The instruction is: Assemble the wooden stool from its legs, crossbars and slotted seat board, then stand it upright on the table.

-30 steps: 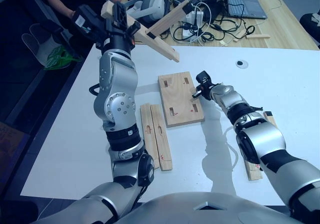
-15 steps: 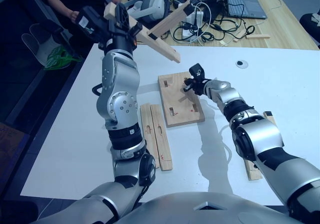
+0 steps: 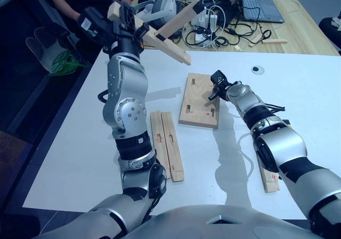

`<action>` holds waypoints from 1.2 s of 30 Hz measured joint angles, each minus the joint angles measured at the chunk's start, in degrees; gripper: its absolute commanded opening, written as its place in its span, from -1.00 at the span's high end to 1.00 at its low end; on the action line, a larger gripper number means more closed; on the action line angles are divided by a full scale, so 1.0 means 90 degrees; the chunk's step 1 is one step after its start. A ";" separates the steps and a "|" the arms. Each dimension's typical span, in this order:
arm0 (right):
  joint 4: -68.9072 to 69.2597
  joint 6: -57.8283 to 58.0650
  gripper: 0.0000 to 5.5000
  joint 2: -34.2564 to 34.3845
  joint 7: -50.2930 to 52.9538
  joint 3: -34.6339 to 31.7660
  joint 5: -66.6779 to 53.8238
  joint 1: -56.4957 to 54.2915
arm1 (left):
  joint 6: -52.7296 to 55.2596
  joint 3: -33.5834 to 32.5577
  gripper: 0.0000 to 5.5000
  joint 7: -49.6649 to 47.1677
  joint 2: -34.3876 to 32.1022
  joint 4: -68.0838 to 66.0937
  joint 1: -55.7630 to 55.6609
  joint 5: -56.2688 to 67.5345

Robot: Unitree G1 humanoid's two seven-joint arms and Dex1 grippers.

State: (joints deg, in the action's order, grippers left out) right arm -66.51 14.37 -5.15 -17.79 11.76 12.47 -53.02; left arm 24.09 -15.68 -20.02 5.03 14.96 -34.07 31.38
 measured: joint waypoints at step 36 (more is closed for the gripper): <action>0.7751 0.0548 1.00 0.0182 0.1839 -0.2757 -0.1852 0.4653 | 0.1896 0.1072 0.63 0.0895 -0.0512 0.1053 0.1615 -0.0118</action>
State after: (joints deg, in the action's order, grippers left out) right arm 3.25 19.30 -3.52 -1.24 -13.05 -4.20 -11.14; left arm 41.15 -6.03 -11.97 0.43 24.44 -19.54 30.31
